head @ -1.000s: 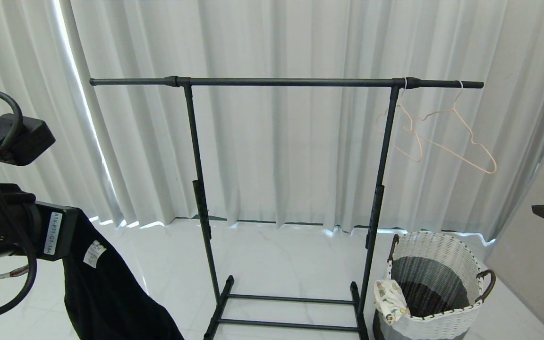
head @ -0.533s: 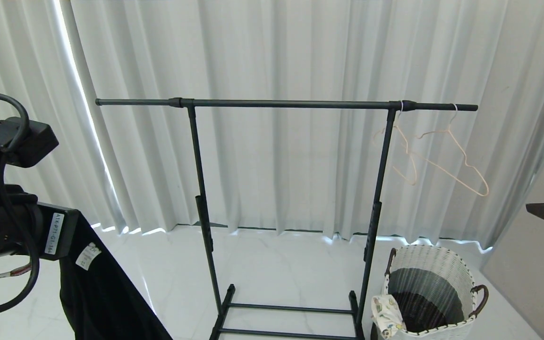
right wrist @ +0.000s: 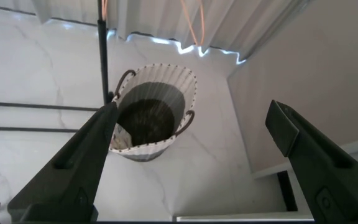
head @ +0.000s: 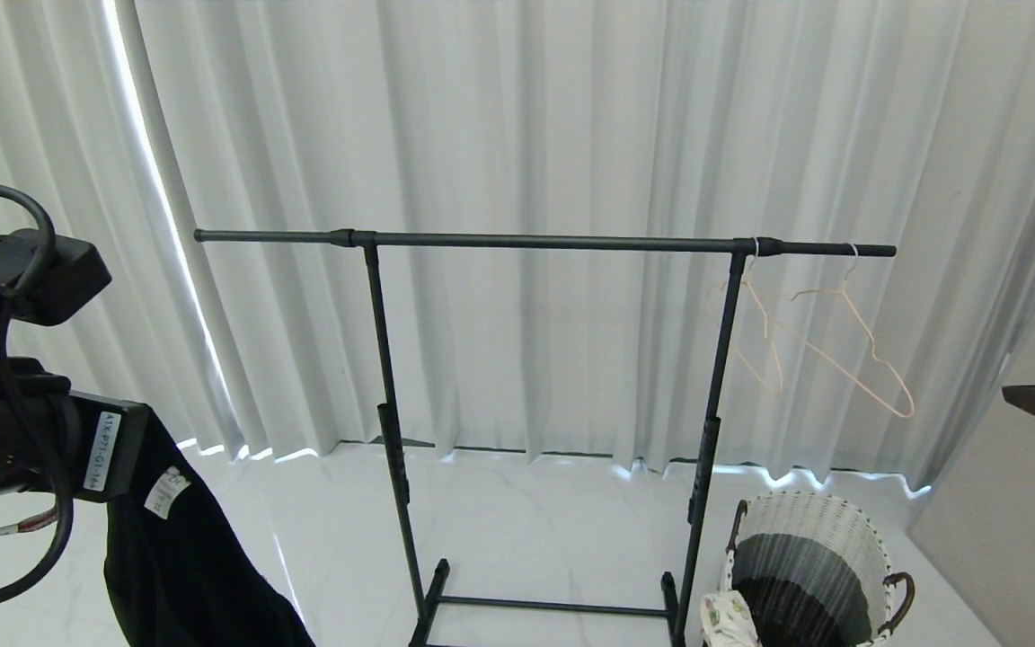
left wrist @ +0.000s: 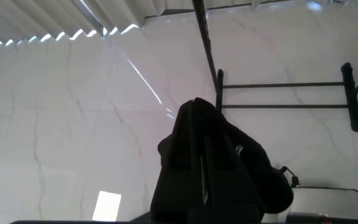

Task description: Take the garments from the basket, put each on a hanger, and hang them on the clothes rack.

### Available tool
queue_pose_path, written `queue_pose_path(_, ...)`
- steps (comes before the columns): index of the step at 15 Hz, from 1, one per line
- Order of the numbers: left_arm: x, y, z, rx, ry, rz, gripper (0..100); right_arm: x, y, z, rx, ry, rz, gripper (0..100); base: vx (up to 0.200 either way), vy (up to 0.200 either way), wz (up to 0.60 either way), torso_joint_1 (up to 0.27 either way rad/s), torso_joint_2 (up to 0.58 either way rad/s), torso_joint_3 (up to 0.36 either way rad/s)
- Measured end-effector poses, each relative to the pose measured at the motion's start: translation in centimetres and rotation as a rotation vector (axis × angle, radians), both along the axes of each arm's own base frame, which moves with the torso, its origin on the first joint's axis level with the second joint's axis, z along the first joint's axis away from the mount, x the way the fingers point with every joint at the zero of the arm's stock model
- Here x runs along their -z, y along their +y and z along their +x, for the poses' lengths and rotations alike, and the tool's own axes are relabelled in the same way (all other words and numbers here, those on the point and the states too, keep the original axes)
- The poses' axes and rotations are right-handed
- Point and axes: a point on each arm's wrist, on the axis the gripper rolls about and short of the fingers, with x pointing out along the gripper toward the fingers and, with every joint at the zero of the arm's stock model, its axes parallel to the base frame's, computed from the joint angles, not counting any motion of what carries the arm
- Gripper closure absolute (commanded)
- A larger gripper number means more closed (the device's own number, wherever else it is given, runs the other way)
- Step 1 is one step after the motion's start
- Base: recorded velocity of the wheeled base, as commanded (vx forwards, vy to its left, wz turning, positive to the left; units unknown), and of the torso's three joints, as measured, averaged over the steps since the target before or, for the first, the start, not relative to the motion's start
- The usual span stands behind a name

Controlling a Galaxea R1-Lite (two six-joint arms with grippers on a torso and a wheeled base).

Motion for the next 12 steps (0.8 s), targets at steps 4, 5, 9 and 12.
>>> queue_pose_path(4, 0.1, 0.1, -0.8, 0.014, -0.008, 0.003, 100, -0.2, 0.0, 0.1, -0.009, -0.027, -0.007, 0, 0.0, -0.2, 0.0, 0.039, -0.08, -0.046)
queue_pose_path(5, 0.2, 0.1, -1.1, 0.028, -0.005, 0.018, 100, -0.1, 0.0, 0.0, -0.017, -0.023, -0.021, 0, 0.0, -0.2, 0.0, 0.007, -0.01, -0.012)
queue_pose_path(9, 0.7, 0.3, -2.4, 0.06, -0.004, 0.051, 100, 0.3, -0.2, -0.4, -0.024, -0.01, -0.05, 0, 0.0, -0.2, 0.0, 0.008, 0.0, -0.001)
queue_pose_path(12, 0.6, 0.4, -2.6, 0.058, -0.014, 0.047, 100, 0.3, -0.1, -0.4, -0.046, -0.007, -0.056, 0, 0.067, -0.133, 0.0, 0.002, 0.0, 0.001)
